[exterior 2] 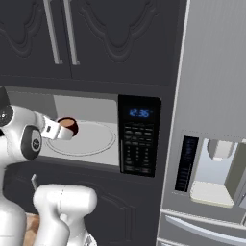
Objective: Pick the cup of tea, navigate to the dining table, and place it on the saucer.
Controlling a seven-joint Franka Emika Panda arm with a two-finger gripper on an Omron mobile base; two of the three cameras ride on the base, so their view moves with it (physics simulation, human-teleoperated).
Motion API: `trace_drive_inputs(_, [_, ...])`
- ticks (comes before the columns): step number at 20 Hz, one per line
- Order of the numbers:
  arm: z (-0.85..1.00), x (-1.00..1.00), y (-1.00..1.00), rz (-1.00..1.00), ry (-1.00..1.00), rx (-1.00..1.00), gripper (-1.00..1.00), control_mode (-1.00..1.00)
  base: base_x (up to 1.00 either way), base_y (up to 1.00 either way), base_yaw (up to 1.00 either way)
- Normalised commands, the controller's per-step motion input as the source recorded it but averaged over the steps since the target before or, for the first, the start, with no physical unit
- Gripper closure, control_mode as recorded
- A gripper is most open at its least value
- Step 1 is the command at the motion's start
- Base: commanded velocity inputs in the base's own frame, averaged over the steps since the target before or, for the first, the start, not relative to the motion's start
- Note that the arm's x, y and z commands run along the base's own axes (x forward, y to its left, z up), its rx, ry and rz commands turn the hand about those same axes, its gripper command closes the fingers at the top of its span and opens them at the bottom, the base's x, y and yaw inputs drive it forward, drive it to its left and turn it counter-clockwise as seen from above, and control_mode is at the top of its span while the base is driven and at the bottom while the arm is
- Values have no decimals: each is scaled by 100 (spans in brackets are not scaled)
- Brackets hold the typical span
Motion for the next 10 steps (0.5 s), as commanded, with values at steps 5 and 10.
trace_drive_inputs(5, [11,-33,-8,0,0,0,100,-100,0,0,0])
trace_drive_inputs(10, [6,-31,-11,0,0,0,100,-100,0,0,0])
